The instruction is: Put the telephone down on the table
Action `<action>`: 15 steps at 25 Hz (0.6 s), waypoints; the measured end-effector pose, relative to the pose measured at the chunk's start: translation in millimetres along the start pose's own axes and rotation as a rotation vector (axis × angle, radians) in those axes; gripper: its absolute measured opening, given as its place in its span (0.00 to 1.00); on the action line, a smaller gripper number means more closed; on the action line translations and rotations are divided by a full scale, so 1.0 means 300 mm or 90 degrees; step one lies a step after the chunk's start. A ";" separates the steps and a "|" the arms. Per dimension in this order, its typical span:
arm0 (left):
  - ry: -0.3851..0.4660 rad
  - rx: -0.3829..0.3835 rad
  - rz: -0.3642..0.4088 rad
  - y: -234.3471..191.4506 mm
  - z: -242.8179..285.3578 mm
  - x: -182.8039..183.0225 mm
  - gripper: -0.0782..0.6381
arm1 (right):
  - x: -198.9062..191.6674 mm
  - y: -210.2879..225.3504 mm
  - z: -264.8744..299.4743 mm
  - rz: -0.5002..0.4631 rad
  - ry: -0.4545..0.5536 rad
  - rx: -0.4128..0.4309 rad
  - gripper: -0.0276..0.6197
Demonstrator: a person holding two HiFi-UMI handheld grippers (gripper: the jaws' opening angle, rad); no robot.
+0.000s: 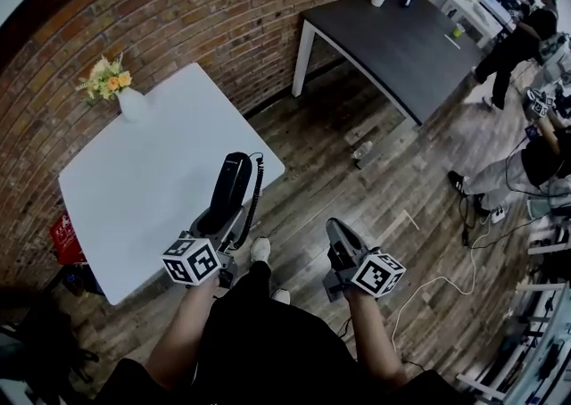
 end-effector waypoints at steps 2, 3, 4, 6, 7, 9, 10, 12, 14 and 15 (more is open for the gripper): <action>-0.007 -0.003 0.002 -0.023 0.043 0.036 0.50 | 0.019 0.008 0.062 0.005 -0.002 -0.002 0.08; -0.011 -0.005 0.004 -0.036 0.063 0.052 0.50 | 0.029 0.010 0.093 0.007 -0.002 -0.002 0.08; -0.015 -0.007 0.005 -0.048 0.082 0.068 0.50 | 0.039 0.011 0.125 0.007 -0.003 -0.001 0.08; -0.021 -0.012 0.011 -0.069 0.120 0.102 0.50 | 0.062 0.011 0.191 0.003 -0.006 0.001 0.08; -0.024 -0.014 0.013 -0.079 0.141 0.119 0.50 | 0.074 0.012 0.222 0.002 -0.007 0.001 0.08; -0.030 -0.020 0.011 -0.099 0.180 0.142 0.50 | 0.089 0.018 0.277 0.001 -0.011 -0.002 0.08; -0.033 -0.024 0.010 -0.108 0.197 0.150 0.50 | 0.093 0.019 0.303 0.002 -0.013 -0.002 0.08; -0.037 -0.032 0.010 -0.126 0.229 0.169 0.50 | 0.106 0.018 0.354 0.001 -0.013 -0.001 0.08; -0.040 -0.037 0.008 -0.142 0.260 0.187 0.50 | 0.128 0.021 0.399 0.000 -0.010 0.000 0.08; -0.042 -0.037 0.006 -0.148 0.272 0.195 0.50 | 0.137 0.025 0.417 0.001 -0.009 -0.001 0.08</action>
Point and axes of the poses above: the fingertips, and each gripper's own axes: z forward along the fingers, y to its right, x out of its top, the point moved 3 cm from there along -z, backward along the fingers, and after that the axes turned 5 degrees about -z, right-handed, at the moved point
